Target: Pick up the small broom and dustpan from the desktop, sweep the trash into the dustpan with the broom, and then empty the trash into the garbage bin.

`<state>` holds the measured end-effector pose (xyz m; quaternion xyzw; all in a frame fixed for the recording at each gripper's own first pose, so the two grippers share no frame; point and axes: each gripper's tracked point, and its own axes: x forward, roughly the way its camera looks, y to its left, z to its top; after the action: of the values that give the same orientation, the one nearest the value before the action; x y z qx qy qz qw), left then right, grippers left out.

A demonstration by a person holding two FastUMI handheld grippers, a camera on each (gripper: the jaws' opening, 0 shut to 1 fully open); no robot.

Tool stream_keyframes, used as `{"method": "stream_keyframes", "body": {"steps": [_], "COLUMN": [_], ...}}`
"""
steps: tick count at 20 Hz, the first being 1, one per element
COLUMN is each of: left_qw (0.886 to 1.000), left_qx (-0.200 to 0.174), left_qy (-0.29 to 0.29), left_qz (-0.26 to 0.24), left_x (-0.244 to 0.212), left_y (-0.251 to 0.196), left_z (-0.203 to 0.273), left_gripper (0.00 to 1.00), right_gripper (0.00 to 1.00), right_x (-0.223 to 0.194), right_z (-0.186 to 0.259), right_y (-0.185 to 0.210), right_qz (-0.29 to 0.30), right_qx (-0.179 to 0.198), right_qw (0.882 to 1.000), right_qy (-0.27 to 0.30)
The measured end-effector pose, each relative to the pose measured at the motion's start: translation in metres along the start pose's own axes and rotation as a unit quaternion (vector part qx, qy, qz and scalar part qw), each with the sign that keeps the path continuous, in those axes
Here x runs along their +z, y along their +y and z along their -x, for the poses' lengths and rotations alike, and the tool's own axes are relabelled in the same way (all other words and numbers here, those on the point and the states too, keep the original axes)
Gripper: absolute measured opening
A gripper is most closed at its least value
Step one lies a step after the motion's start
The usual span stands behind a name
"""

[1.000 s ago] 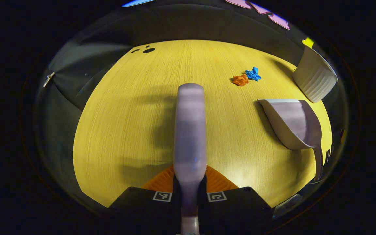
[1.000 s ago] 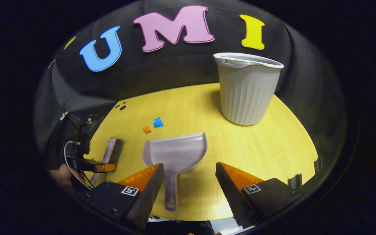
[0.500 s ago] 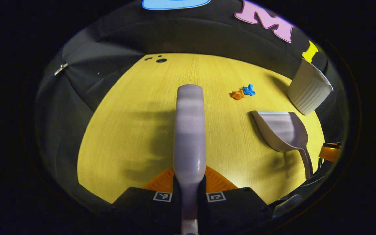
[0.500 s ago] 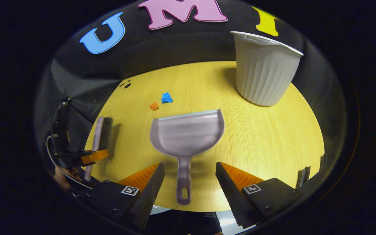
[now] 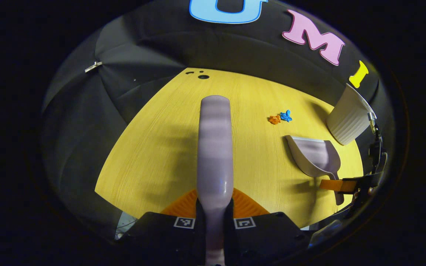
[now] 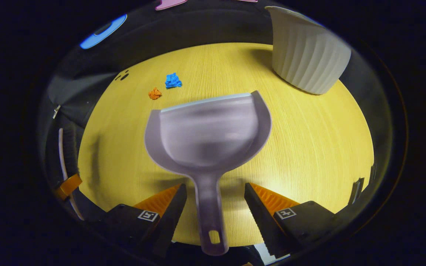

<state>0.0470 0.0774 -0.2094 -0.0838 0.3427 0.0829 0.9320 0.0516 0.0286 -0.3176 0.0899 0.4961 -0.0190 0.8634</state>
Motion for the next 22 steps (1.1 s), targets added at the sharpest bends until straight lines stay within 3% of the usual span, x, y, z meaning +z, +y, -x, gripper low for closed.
{"method": "stream_keyframes", "body": {"steps": [6, 8, 10, 11, 12, 13, 16, 18, 22], "left_qw": [0.999, 0.999, 0.999, 0.999, 0.999, 0.999, 1.000, 1.000, 0.997], "left_qx": [0.023, 0.025, 0.025, 0.026, 0.026, 0.026, 0.019, 0.011, -0.014], "left_qy": [0.015, 0.018, 0.017, 0.016, 0.015, 0.015, 0.016, 0.023, 0.039], "left_qz": [0.035, 0.043, 0.044, 0.042, 0.038, 0.033, 0.016, -0.005, -0.064], "left_x": [-0.010, -0.009, -0.006, -0.004, -0.001, 0.001, 0.006, 0.012, 0.034], "left_y": [0.012, 0.011, 0.009, 0.007, 0.005, 0.003, -0.007, -0.016, -0.035], "left_z": [0.003, 0.003, 0.003, 0.001, 0.000, -0.001, -0.008, -0.018, -0.042], "left_gripper": [0.24, 0.24, 0.24, 0.24, 0.24, 0.24, 0.24, 0.24, 0.22], "right_gripper": [0.95, 0.89, 0.76, 0.61, 0.55, 0.39, 0.42, 0.34, 0.39], "right_x": [0.011, 0.014, 0.016, 0.018, 0.018, 0.018, 0.017, 0.015, 0.012], "right_z": [-0.020, -0.021, -0.017, -0.020, -0.022, -0.024, -0.023, -0.019, -0.014], "right_y": [0.006, 0.005, 0.002, 0.000, 0.000, 0.002, 0.001, 0.000, -0.007], "right_qz": [0.015, 0.025, 0.031, 0.029, 0.026, 0.028, 0.044, 0.048, 0.061], "right_qx": [-0.023, -0.030, -0.035, -0.036, -0.034, -0.028, -0.002, 0.022, 0.052], "right_qw": [1.000, 0.999, 0.999, 0.999, 0.999, 0.999, 0.999, 0.998, 0.996], "right_qy": [0.003, 0.004, 0.005, 0.008, 0.010, 0.017, 0.024, 0.032, 0.046]}}
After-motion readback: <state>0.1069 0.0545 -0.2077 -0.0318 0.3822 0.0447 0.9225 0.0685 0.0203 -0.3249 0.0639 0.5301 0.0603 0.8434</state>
